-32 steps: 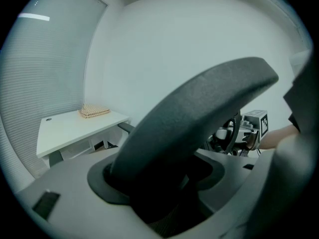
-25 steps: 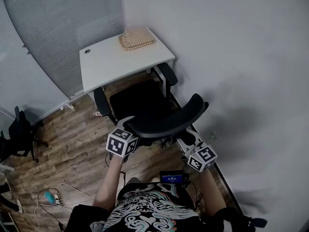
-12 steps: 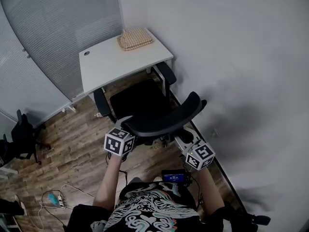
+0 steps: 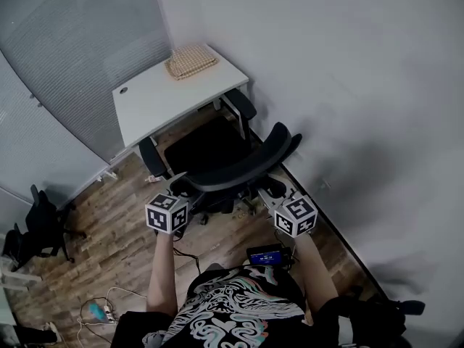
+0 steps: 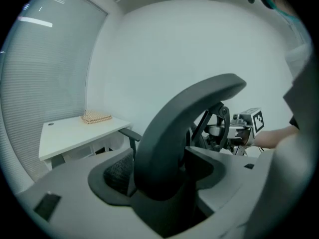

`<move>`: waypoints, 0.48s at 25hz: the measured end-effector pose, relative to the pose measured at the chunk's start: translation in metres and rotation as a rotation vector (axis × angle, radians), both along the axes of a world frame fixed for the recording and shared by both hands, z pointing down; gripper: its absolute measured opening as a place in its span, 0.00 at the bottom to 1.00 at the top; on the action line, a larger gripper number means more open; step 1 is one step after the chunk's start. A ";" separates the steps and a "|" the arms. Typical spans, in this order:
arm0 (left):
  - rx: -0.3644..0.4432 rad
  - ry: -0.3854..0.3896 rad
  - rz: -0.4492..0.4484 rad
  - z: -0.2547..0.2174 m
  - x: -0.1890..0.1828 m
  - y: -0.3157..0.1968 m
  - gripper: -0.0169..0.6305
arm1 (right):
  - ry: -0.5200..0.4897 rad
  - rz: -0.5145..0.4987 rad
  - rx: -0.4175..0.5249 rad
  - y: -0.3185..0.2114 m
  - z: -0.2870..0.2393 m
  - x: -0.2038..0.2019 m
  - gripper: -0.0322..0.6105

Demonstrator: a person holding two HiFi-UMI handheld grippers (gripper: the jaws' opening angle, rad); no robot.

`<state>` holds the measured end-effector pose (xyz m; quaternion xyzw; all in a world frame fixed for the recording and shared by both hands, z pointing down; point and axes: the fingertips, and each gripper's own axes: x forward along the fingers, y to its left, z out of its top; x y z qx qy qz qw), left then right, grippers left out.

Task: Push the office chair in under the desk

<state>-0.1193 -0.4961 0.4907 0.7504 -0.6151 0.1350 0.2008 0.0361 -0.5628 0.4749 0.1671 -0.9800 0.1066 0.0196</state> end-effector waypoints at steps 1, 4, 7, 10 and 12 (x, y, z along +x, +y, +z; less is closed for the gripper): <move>0.013 0.001 -0.010 -0.001 -0.004 0.009 0.53 | 0.013 0.014 0.008 0.001 -0.001 0.001 0.23; 0.062 0.024 -0.053 -0.005 -0.014 0.031 0.53 | 0.070 0.057 0.046 0.001 -0.002 0.008 0.23; 0.103 0.021 -0.101 -0.010 -0.024 0.050 0.53 | 0.097 0.078 0.078 0.005 -0.004 0.015 0.23; 0.143 0.019 -0.125 -0.015 -0.028 0.064 0.53 | 0.085 0.103 0.058 0.010 -0.003 0.025 0.23; 0.180 0.025 -0.127 -0.021 -0.027 0.070 0.53 | 0.075 0.133 0.042 0.014 -0.003 0.031 0.23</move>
